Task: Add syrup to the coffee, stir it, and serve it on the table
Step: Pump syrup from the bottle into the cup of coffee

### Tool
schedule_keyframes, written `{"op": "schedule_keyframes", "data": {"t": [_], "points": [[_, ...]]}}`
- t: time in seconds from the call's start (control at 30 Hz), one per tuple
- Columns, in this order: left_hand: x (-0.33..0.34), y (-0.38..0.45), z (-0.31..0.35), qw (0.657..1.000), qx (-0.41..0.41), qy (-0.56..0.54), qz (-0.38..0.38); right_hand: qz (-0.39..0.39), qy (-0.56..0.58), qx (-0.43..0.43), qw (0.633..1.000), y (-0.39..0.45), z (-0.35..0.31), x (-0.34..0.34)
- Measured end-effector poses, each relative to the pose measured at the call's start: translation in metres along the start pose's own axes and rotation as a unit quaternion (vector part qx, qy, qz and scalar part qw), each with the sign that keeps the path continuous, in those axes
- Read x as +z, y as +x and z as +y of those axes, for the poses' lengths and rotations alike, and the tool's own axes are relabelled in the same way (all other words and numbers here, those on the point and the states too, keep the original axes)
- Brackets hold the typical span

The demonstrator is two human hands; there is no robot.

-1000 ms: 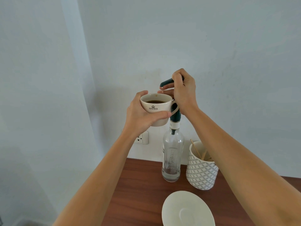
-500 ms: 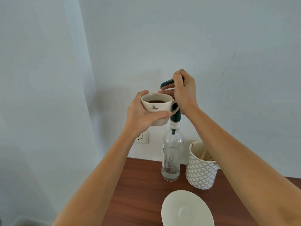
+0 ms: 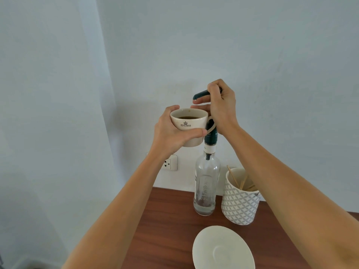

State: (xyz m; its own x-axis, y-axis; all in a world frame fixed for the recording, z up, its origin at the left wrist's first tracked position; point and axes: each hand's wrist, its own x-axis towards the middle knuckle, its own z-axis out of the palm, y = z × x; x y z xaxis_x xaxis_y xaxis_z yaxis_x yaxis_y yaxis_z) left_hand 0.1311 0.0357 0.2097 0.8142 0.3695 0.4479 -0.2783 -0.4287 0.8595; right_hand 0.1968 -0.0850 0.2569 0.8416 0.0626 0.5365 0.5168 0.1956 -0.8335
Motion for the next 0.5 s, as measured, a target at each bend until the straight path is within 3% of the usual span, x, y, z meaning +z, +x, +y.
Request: {"op": "schedule_keyframes", "data": {"t": [0.5], "points": [[0.001, 0.0003, -0.0036, 1.0, 0.0, -0.002, 0.003, 0.004, -0.003, -0.015, 1.0, 0.0018, 0.0063, 0.0018]]}}
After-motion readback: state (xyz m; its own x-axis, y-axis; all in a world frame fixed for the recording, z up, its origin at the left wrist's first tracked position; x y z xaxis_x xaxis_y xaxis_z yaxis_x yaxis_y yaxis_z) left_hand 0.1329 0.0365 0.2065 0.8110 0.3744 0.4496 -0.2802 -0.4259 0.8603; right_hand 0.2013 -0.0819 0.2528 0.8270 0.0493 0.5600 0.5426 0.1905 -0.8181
